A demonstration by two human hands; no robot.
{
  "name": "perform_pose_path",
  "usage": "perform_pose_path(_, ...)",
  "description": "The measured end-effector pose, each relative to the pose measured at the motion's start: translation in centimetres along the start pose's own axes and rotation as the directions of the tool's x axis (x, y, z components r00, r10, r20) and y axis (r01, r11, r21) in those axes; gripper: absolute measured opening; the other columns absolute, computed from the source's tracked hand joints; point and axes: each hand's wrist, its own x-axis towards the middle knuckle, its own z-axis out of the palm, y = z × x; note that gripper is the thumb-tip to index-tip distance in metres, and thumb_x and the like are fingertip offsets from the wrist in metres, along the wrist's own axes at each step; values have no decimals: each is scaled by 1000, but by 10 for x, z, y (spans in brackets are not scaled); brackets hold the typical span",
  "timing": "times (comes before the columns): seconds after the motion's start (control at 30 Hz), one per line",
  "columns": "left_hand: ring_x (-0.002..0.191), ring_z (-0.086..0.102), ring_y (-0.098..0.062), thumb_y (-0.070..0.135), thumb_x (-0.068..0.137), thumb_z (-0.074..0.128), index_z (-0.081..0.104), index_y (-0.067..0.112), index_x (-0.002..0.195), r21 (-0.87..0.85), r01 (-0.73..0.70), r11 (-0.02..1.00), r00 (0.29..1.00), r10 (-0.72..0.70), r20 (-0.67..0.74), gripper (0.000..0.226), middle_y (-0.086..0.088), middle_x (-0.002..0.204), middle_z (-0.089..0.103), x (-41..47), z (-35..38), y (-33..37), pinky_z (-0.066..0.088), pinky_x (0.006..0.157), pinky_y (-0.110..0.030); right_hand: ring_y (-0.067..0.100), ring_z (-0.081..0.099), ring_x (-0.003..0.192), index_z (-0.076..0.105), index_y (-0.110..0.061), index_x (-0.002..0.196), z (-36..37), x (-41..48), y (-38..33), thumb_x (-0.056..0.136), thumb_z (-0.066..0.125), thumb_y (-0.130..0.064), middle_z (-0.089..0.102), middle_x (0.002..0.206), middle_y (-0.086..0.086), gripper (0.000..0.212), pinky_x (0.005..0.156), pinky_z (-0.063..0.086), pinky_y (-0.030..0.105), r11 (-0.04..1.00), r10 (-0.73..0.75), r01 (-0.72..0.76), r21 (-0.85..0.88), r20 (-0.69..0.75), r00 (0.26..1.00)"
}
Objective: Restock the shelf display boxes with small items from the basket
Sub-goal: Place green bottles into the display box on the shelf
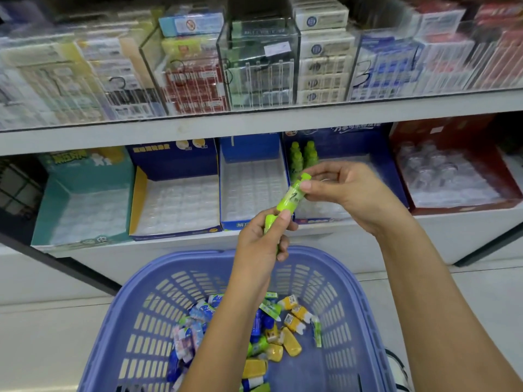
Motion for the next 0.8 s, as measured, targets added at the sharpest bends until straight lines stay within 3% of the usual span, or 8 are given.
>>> perform_pose_path(0.13, 40, 36, -7, 37, 97, 47, 67, 12, 104, -71, 136, 988, 991, -137, -10, 33, 0, 58, 55, 1, -7, 0, 30, 36, -19, 1, 63, 60, 63, -15, 82, -25, 20, 4, 75, 75, -7, 66, 75, 2, 16, 63, 51, 16, 984, -132, 82, -159, -337, 932)
perform_pose_path(0.2, 35, 29, -8, 43, 97, 42, 67, 10, 99, -99, 188, 977, 981, -191, -21, 42, 1, 49, 47, 2, -11, 1, 23, 32, -18, -3, 61, 60, 64, -14, 82, -39, 32, 5, 76, 75, -9, 66, 75, -1, 14, 61, 49, 13, 943, -210, 80, -324, -388, 897)
perform_pose_path(0.27, 33, 26, -8, 47, 96, 40, 68, 9, 92, -98, 212, 972, 976, -215, -25, 47, 1, 46, 43, 2, -14, 0, 19, 31, -18, 4, 62, 71, 65, -12, 85, -46, 44, 7, 76, 74, -6, 67, 82, 4, 15, 67, 50, 14, 900, -229, 49, -433, -375, 898)
perform_pose_path(0.37, 33, 26, -9, 47, 96, 40, 66, 9, 84, -121, 205, 971, 977, -211, -36, 48, 0, 46, 43, 3, -17, -1, 19, 32, -19, 15, 63, 82, 65, -7, 88, -52, 54, 7, 74, 73, 1, 66, 91, 12, 18, 80, 53, 29, 887, -185, 0, -461, -357, 916)
perform_pose_path(0.43, 34, 28, -9, 44, 98, 39, 63, 8, 84, -180, 195, 964, 979, -203, -29, 45, -1, 49, 44, 6, -18, 0, 21, 33, -19, 4, 63, 72, 65, -11, 84, -51, 55, 9, 72, 76, -1, 66, 87, 10, 19, 74, 54, 21, 913, -151, 18, -407, -297, 943)
perform_pose_path(0.67, 44, 44, -13, 31, 99, 37, 57, 6, 89, -348, 193, 918, 978, -206, -2, 34, -3, 61, 53, 12, -16, 4, 33, 38, -20, 6, 62, 74, 64, -23, 87, -19, 61, 33, 72, 79, -10, 64, 76, -13, 24, 71, 48, 9, 870, -192, 80, -487, -185, 964)
perform_pose_path(0.73, 47, 48, -13, 30, 100, 38, 58, 5, 90, -392, 192, 900, 978, -211, -4, 34, -4, 63, 55, 13, -15, 5, 39, 39, -22, 8, 62, 75, 66, -20, 90, -18, 63, 37, 73, 79, -12, 65, 78, -10, 23, 73, 47, 12, 845, -188, 72, -530, -168, 968)
perform_pose_path(0.8, 51, 53, -13, 28, 99, 41, 60, 3, 93, -381, 170, 909, 981, -192, -22, 32, -3, 67, 57, 14, -15, 4, 48, 46, -24, 3, 61, 72, 68, -17, 95, -15, 66, 39, 73, 79, -14, 64, 80, -8, 25, 67, 44, 5, 799, -191, 61, -598, -155, 969)
